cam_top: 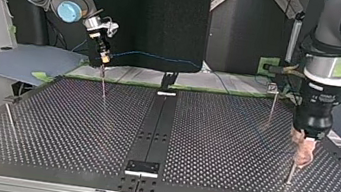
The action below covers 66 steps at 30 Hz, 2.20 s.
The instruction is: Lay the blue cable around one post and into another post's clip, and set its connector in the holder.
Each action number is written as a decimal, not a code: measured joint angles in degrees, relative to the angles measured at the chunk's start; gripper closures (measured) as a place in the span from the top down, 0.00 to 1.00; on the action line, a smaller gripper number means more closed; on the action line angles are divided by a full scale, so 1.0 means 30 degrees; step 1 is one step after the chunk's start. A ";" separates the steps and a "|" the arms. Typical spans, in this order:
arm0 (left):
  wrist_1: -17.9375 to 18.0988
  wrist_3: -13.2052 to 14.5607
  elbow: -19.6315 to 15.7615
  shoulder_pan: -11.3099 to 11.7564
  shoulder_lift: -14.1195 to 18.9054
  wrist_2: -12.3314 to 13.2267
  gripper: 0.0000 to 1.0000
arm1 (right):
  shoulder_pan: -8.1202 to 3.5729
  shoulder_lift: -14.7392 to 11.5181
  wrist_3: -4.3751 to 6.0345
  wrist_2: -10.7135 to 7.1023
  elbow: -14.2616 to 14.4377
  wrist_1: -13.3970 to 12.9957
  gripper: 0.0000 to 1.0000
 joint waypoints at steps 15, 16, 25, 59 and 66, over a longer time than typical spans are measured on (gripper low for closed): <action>0.2674 -0.1880 -0.2693 -0.2369 0.0794 0.1422 1.00 | -0.0067 0.0006 0.0067 0.0006 0.0002 0.0032 0.00; 0.2822 -0.1985 -0.2843 -0.2516 0.0653 0.1297 1.00 | -0.0075 0.0003 0.0075 0.0006 0.0000 0.0028 0.00; 0.4411 -0.3468 -0.4434 -0.4107 -0.0921 -0.0255 1.00 | -0.0267 0.0001 0.0138 0.0124 -0.0058 0.0053 0.00; 1.0291 -0.9349 -0.7883 -0.9990 -0.6804 -0.6007 1.00 | -0.0730 -0.0005 0.0058 0.0503 -0.0086 0.0226 0.00; 1.1522 -1.0578 -0.7046 -1.1220 -0.8033 -0.5275 1.00 | -0.0727 -0.0003 0.0057 0.0504 -0.0086 0.0227 0.00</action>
